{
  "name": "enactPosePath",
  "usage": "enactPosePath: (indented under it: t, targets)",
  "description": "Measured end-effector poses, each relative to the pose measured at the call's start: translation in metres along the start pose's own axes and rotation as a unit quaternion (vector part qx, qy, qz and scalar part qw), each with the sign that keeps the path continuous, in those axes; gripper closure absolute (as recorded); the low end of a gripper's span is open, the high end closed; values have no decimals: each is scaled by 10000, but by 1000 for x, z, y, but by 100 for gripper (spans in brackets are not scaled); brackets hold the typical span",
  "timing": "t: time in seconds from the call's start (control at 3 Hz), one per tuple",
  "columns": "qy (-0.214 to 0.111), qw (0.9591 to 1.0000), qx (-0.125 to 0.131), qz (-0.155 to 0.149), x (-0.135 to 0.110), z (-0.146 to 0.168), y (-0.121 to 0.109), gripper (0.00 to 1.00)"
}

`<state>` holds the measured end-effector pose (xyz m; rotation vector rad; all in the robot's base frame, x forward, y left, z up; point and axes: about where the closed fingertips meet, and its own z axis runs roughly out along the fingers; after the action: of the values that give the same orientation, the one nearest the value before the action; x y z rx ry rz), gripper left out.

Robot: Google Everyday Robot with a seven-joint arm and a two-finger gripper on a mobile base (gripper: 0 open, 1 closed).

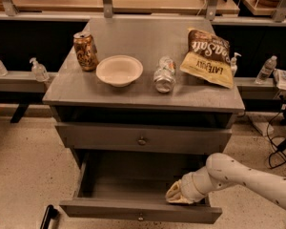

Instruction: Open middle drawer

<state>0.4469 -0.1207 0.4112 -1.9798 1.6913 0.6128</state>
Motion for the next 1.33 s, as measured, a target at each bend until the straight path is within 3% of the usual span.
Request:
enactPosePath:
  t: [1.0, 1.33]
  targets:
    - [-286, 9992, -263, -38, -14, -17, 38, 100]
    - [-396, 9992, 24, 36, -17, -30, 19, 100]
